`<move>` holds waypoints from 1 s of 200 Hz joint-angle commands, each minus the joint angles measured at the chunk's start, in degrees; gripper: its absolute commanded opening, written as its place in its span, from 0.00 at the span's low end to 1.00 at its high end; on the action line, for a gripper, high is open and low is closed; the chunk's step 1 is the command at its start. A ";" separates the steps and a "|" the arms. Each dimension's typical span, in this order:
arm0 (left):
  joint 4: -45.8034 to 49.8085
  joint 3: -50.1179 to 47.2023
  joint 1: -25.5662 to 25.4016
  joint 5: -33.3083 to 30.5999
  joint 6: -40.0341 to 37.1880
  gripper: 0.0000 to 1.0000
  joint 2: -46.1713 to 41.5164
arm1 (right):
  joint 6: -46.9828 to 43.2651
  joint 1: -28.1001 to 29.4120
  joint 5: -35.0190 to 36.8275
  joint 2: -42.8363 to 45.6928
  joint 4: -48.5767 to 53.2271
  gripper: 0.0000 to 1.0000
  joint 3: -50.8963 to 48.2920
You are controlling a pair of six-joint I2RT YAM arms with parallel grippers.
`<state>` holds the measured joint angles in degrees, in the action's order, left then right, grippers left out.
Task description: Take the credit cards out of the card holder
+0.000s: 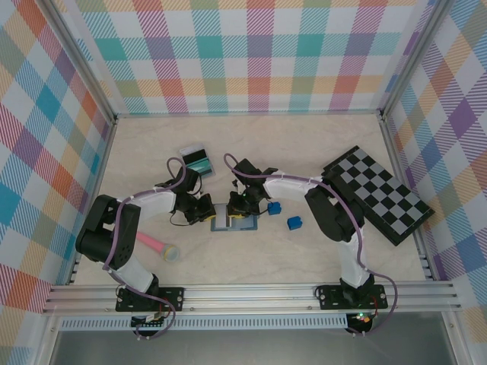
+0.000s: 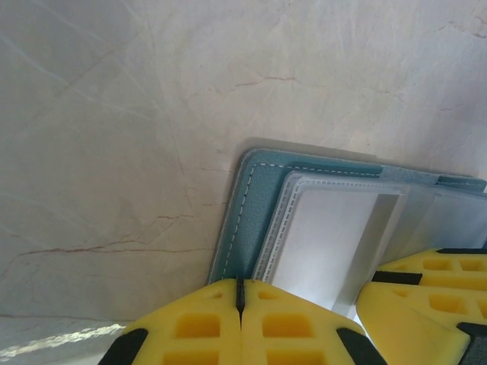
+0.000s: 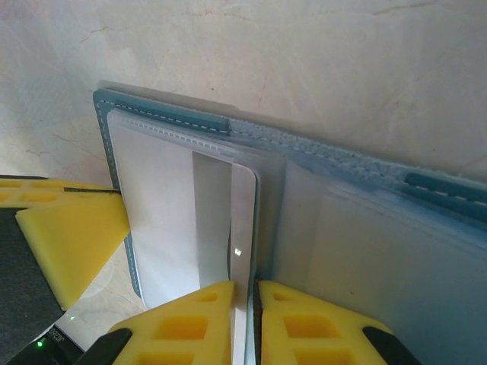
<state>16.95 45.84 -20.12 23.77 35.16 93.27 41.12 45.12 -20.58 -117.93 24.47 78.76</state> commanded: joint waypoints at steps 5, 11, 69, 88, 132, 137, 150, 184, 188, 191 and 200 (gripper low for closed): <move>-0.51 -1.45 -1.25 1.71 0.37 0.03 1.82 | -0.87 0.32 -4.12 -1.64 -2.84 0.15 0.87; -0.51 -1.44 -1.32 1.72 0.36 0.02 1.82 | -0.83 0.32 -4.12 -1.77 -2.80 0.14 0.95; 0.05 -1.64 -1.33 -1.75 0.70 0.02 0.86 | -1.11 0.08 -1.01 0.61 -1.63 0.01 -0.50; 0.75 -1.56 -1.33 -3.22 0.79 0.02 0.38 | -1.61 -0.17 -0.12 1.69 -0.44 0.00 -1.14; 1.20 -1.61 -1.32 -4.21 0.74 0.01 0.24 | -2.53 -0.30 2.66 2.70 3.01 0.00 -1.68; 1.26 -1.53 -1.25 -4.15 0.74 0.01 0.16 | -2.64 -0.30 3.04 2.84 3.29 0.00 -1.68; 1.42 -1.46 -1.24 -4.37 0.70 0.01 0.06 | -2.79 -0.44 3.73 3.34 3.49 0.00 -2.15; 2.12 -0.68 -1.26 -4.43 0.31 0.01 -0.94 | -2.80 -0.63 3.52 4.02 3.04 0.00 -2.30; 2.31 -0.51 -1.28 -4.48 0.23 0.01 -1.18 | -2.80 -0.65 3.53 4.11 3.01 0.00 -2.30; 2.42 -0.37 -1.29 -4.44 0.22 0.01 -1.36 | -2.80 -0.65 3.62 4.19 3.00 0.00 -2.30; 2.62 -0.07 -1.36 -4.49 0.26 0.01 -1.97 | -2.72 -0.65 4.23 4.46 3.09 0.00 -2.38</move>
<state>16.97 45.67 -20.58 22.17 35.18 92.77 39.59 44.71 -17.63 -115.68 26.13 77.14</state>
